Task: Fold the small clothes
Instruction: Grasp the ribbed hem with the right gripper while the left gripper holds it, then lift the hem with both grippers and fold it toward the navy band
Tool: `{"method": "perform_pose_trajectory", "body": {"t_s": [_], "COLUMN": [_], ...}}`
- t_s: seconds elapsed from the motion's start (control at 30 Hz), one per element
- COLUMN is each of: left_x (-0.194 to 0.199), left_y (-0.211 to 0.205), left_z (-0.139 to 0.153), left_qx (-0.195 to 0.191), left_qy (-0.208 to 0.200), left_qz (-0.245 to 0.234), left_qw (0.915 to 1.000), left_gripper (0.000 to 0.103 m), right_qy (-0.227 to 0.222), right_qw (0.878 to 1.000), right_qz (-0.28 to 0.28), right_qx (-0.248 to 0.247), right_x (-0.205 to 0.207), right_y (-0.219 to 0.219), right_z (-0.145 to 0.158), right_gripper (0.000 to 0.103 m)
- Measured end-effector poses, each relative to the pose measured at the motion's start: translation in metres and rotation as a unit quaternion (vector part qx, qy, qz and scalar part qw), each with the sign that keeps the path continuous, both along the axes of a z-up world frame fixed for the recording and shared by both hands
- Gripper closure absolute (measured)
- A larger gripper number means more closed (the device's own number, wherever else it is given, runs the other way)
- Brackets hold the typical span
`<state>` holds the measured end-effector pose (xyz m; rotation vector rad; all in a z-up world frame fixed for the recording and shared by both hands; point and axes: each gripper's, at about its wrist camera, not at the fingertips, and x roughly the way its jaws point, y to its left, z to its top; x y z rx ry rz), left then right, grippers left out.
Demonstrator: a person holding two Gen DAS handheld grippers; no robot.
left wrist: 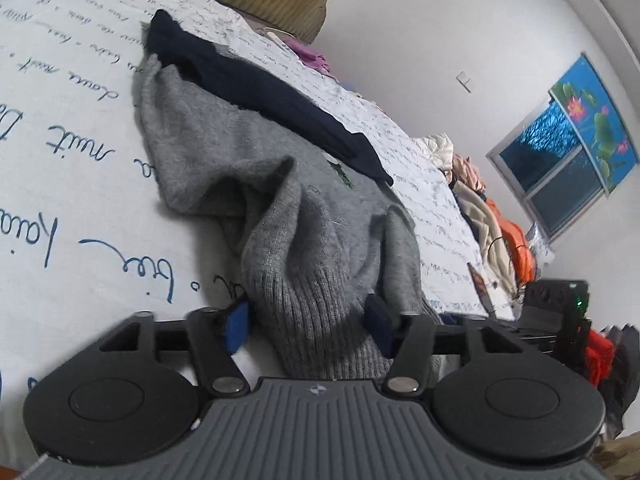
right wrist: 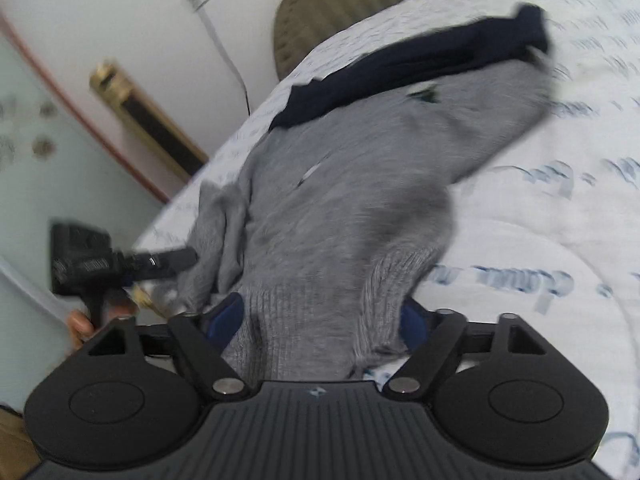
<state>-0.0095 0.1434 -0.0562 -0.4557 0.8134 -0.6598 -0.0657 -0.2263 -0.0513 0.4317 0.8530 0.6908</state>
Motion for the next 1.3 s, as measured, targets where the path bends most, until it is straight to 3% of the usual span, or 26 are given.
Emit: {"method": "perform_pose_trajectory", "body": {"t_s": [0.03, 0.07, 0.13, 0.2, 0.37, 0.5, 0.63, 0.83, 0.97, 1.1, 1.3], "left_x": [0.000, 0.000, -0.004, -0.013, -0.035, -0.022, 0.003, 0.029, 0.033, 0.031, 0.033], "left_y": [-0.002, -0.004, -0.006, -0.008, -0.006, -0.014, -0.018, -0.007, 0.005, 0.009, 0.003], "left_z": [0.001, 0.001, 0.005, 0.013, 0.047, 0.062, 0.055, 0.023, 0.015, 0.015, 0.009], "left_qx": [0.003, 0.004, 0.009, 0.019, 0.013, 0.038, 0.049, 0.061, 0.033, 0.008, -0.025], "left_qy": [0.001, 0.002, -0.008, -0.031, -0.099, -0.126, -0.104, -0.041, -0.022, -0.014, 0.005], "left_qz": [-0.003, -0.006, -0.005, -0.002, 0.002, 0.029, 0.050, 0.087, 0.087, 0.083, 0.082], "left_qw": [1.0000, 1.0000, 0.9999, 0.9993, 0.9950, 0.9909, 0.9921, 0.9935, 0.9954, 0.9964, 0.9963], "left_gripper": [0.067, 0.081, 0.095, 0.095, 0.095, 0.096, 0.096, 0.096, 0.095, 0.088, 0.070], "right_qy": [-0.009, -0.011, -0.006, -0.011, -0.029, -0.070, -0.068, -0.021, 0.031, 0.050, 0.082], "right_qw": [1.000, 0.999, 0.999, 0.999, 0.997, 0.992, 0.988, 0.981, 0.981, 0.980, 0.975], "right_qz": [-0.003, -0.008, -0.012, -0.016, -0.060, -0.107, -0.137, -0.190, -0.192, -0.191, -0.183], "right_qx": [-0.025, -0.046, -0.045, -0.045, 0.027, 0.016, -0.003, -0.044, 0.011, 0.035, 0.098], "right_x": [0.001, 0.004, 0.005, -0.002, -0.016, -0.015, 0.010, 0.037, 0.041, 0.036, 0.036], "right_y": [0.008, 0.014, 0.014, 0.009, -0.030, -0.056, -0.060, -0.059, -0.067, -0.071, -0.077], "right_z": [0.003, 0.004, 0.004, 0.008, 0.033, 0.058, 0.051, 0.007, -0.014, -0.016, -0.031], "right_gripper": [0.059, 0.085, 0.086, 0.088, 0.090, 0.091, 0.091, 0.091, 0.088, 0.085, 0.083]}}
